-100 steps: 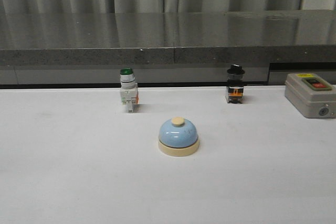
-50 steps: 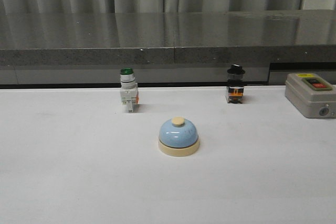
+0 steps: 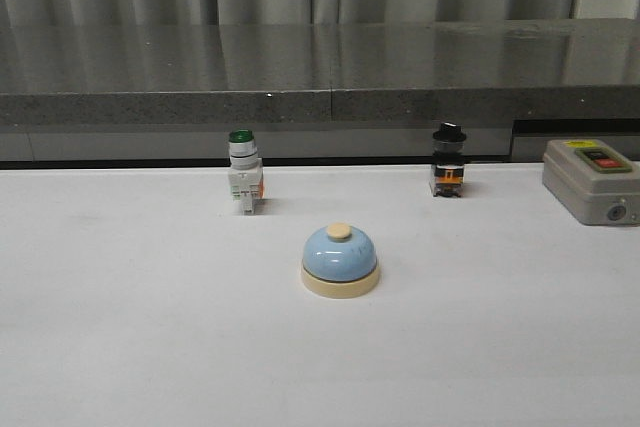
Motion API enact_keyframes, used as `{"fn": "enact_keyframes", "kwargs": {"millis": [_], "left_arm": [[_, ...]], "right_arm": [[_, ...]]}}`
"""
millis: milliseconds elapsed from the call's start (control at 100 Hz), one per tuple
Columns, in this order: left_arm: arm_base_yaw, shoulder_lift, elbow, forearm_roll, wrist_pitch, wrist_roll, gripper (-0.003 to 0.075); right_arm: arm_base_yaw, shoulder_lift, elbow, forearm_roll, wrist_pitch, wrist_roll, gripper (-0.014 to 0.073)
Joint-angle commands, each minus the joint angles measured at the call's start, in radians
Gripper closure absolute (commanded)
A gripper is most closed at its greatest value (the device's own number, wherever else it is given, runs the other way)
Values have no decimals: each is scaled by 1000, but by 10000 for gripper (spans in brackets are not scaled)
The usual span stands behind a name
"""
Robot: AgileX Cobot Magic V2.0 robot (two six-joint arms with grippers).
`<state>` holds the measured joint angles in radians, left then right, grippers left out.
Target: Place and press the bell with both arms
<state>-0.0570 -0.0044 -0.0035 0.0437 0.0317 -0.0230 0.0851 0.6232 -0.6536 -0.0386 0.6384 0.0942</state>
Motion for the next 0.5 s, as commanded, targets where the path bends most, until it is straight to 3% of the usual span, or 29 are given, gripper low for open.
{"fn": "enact_keyframes", "kwargs": {"millis": [0, 490], "left_arm": [[2, -32, 56, -8, -84, -8, 741], [2, -32, 56, -8, -84, -8, 741]], "right_arm": [[-7, 95, -83, 16, 7, -7, 658], [5, 369, -137, 76, 20, -8, 658]]}}
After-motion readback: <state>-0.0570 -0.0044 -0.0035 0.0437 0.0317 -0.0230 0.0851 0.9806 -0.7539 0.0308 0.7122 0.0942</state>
